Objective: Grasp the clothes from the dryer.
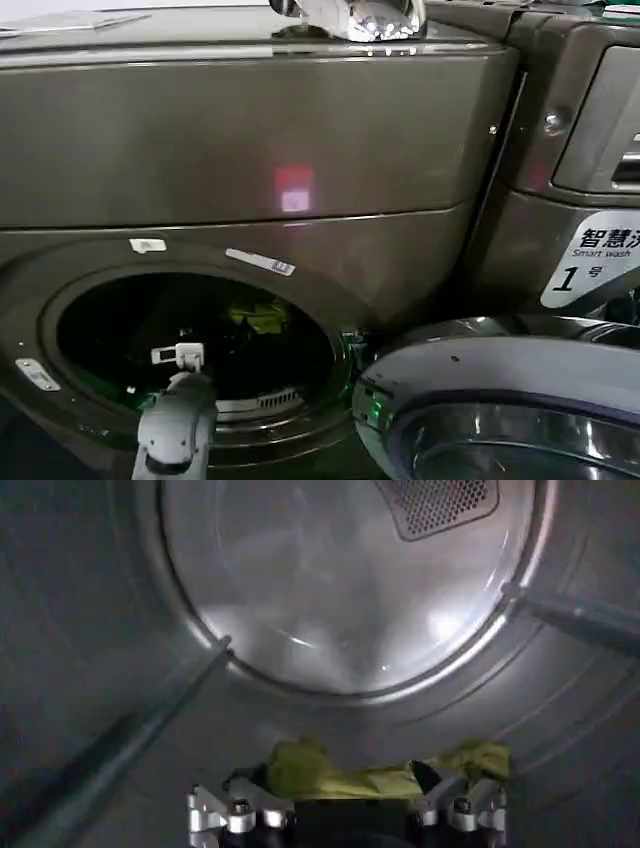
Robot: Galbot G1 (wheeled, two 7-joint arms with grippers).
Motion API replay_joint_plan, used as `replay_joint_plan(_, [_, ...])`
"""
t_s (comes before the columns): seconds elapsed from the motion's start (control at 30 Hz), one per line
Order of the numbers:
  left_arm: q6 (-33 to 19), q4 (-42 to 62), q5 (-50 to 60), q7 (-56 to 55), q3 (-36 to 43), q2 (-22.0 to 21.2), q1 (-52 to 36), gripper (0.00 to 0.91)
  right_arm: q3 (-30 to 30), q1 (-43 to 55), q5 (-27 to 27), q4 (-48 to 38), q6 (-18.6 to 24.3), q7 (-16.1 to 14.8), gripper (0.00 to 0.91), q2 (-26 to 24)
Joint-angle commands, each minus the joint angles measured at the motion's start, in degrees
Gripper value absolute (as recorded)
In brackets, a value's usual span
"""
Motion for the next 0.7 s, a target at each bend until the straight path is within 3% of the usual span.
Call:
replay_joint_plan(0.03, [-1.1, 10.7, 0.6, 0.4, -0.2, 0.6, -8.8, 0.907, -0.2, 0.2, 0.0, 0.3, 0.2, 0.0, 0.907, 0.1])
replay_joint_plan(0.33, [-3.1, 20.7, 3.6, 3.0, -1.1, 0.7, -16.7, 0.907, -0.1, -0.2, 0.0, 0.2, 0.3, 0.0, 0.907, 0.3])
replay_joint_plan(0.47, [-6.3, 27.4, 21.5, 17.2, -1.9, 1.8, -20.3, 0.907, -0.3, -0.2, 0.0, 0.3, 0.4, 0.0, 0.907, 0.4])
replay_joint_plan(0.57, [-13.7, 31.8, 40.9, 31.4, -3.5, 2.5, -22.9, 0.907, -0.4, 0.0, -0.1, 0.3, 0.3, 0.0, 0.907, 0.4])
replay_joint_plan(0.63, [-23.4, 32.2, 55.4, 40.7, -4.6, 3.1, -23.6, 0.907, -0.5, 0.0, -0.1, 0.3, 0.4, 0.0, 0.907, 0.4])
replay_joint_plan(0.7, [-29.0, 32.7, 61.4, 45.0, -4.4, 3.7, -24.4, 0.907, -0.8, 0.0, -0.2, 0.3, 0.6, 0.0, 0.907, 0.5])
